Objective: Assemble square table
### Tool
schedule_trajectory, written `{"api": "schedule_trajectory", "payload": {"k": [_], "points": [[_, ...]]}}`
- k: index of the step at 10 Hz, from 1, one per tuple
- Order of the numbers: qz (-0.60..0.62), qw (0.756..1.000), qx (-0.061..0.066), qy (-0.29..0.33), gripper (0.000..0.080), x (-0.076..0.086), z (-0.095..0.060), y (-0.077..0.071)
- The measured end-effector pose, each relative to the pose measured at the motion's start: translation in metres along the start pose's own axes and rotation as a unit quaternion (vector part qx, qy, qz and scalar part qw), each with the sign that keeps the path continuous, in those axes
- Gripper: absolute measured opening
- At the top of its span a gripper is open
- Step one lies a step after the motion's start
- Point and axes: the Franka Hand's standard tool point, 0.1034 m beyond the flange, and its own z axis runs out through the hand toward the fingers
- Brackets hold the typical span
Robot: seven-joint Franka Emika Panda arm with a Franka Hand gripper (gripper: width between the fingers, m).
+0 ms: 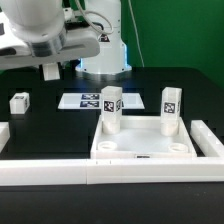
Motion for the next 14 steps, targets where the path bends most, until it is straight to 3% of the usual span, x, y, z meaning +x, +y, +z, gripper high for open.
{"api": "schedule_trajectory", "payload": {"k": [2,3,5,7,9,11,12,13,14], "points": [[-0.003,0.998,-0.01,0.062,0.029,0.005,-0.007,0.0],[-0.008,0.995,-0.02,0.097,0.029,0.012,-0.024,-0.007],[-0.03,0.983,-0.035,0.177,0.029,0.021,-0.073,-0.024],[-0.029,0.97,-0.047,0.235,0.029,0.026,-0.122,-0.052],[0.042,0.949,-0.014,0.312,0.029,0.03,-0.162,-0.079],[0.102,0.924,0.005,0.369,0.029,0.045,-0.18,-0.1],[0.121,0.902,0.025,0.414,0.029,0.056,-0.184,-0.104],[0.108,0.898,0.016,0.427,0.029,0.052,-0.178,-0.102],[0.11,0.878,0.008,0.465,0.029,0.055,-0.184,-0.1]]}}
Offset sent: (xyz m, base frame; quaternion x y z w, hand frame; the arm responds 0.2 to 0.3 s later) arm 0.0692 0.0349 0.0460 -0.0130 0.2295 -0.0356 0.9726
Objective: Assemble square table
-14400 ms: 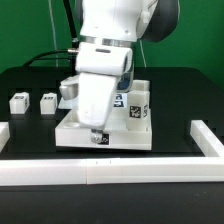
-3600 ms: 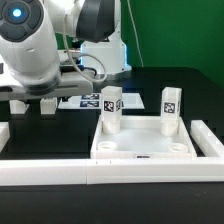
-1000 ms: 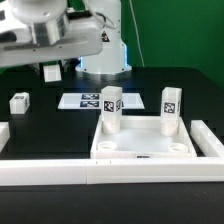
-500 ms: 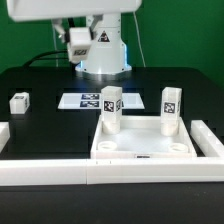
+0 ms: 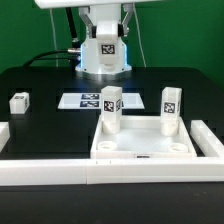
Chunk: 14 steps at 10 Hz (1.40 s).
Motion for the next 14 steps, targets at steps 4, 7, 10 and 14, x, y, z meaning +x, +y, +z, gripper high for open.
{"api": "schedule_trajectory", "payload": {"k": [4,7,10,14], "points": [[0.022,0.988,-0.014,0.153,0.029,-0.006,0.026,-0.017],[0.058,0.967,0.024,0.249,0.029,-0.003,0.053,-0.109],[0.034,0.967,0.003,0.251,0.029,-0.001,0.055,-0.096],[-0.061,0.962,-0.046,0.262,0.029,0.005,0.075,-0.094]]}}
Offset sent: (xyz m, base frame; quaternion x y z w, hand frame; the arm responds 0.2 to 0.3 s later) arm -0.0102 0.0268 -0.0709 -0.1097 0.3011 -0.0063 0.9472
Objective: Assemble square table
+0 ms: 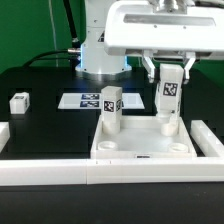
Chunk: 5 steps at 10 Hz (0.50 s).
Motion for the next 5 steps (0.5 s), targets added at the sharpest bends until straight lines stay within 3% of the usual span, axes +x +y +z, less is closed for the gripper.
{"api": "schedule_trajectory", "payload": {"k": [1,5], "points": [[-0.004,1.0,-0.004,-0.002,0.029,-0.0024,0.0078,0.0052],[0.002,1.0,0.002,-0.011,0.029,0.0018,0.008,0.0032]]}}
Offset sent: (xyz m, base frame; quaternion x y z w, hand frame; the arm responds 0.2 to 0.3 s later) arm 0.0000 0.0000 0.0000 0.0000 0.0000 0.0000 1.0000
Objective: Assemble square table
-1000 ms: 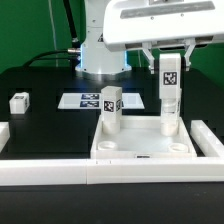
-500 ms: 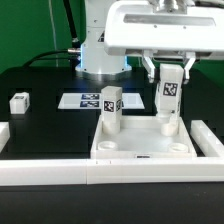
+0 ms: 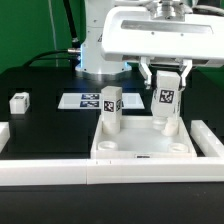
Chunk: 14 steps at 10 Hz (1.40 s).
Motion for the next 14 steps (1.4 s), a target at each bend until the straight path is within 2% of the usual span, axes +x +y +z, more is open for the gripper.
{"api": "schedule_trajectory", "payload": {"k": [3,4,10,14], "points": [[0.014,1.0,0.026,0.006,0.029,0.012,0.003,-0.02],[0.012,0.999,0.03,0.005,0.029,0.008,0.004,-0.028],[0.003,1.0,0.023,-0.015,0.029,-0.02,0.021,-0.027],[0.0,1.0,0.022,-0.014,0.029,-0.019,0.033,-0.03]]}}
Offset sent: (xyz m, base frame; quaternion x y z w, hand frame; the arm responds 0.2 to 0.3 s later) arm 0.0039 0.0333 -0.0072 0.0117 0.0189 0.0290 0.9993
